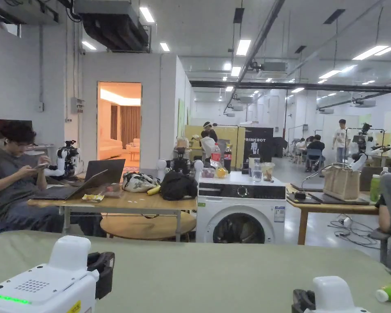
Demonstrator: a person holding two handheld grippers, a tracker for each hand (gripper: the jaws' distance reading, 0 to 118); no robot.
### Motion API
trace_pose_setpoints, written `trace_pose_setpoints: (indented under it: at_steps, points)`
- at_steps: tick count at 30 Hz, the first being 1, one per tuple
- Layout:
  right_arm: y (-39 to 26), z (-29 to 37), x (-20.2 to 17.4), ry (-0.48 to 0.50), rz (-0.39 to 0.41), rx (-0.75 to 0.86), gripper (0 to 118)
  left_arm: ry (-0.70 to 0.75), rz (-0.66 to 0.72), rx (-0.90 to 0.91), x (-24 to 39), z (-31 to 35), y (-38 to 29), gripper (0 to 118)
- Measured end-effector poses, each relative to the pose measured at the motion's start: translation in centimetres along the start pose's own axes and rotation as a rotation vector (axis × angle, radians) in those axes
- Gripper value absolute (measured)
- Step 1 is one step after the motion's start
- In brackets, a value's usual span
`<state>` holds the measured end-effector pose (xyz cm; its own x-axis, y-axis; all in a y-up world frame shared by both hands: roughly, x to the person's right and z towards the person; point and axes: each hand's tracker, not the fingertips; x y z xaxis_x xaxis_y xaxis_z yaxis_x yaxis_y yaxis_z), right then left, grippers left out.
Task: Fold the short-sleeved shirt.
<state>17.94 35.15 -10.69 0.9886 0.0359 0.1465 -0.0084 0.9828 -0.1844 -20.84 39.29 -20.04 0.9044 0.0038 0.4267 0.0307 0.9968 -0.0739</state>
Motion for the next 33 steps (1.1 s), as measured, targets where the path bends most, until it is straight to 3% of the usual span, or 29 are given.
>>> trace_pose_setpoints:
  at_steps: [19,20,22,23,24,25,28,33]
  points:
    - [-0.9,-1.0,-2.1,0.017,-0.046,0.021,3,0.034,0.004,-0.018,-0.3,0.0,-0.7,0]
    - [-0.9,-0.9,-2.3,0.005,-0.039,0.025,23,0.059,0.001,-0.024,-0.1,-0.1,-0.7,10]
    - [-0.9,-0.8,-2.5,-0.018,-0.026,0.037,67,0.109,-0.012,-0.025,0.3,-0.3,-0.8,54]
    - [-0.9,-0.7,-2.6,-0.022,-0.022,0.041,84,0.111,-0.006,-0.025,0.5,-0.4,-0.8,90]
    - [-0.9,-0.6,-2.8,-0.025,-0.015,0.047,87,0.115,0.001,-0.026,0.4,-0.4,-0.8,105]
    - [-0.9,-0.6,-2.9,-0.023,-0.012,0.051,87,0.111,0.026,-0.03,0.3,-0.5,-0.8,110]
    - [-1.0,-0.4,-3.3,-0.02,0.0,0.067,88,0.077,0.102,-0.008,-0.1,-0.2,-1.1,110]
    - [-1.0,-0.2,-3.8,-0.024,0.004,0.084,88,0.101,0.04,0.005,0.4,0.2,-1.2,110]
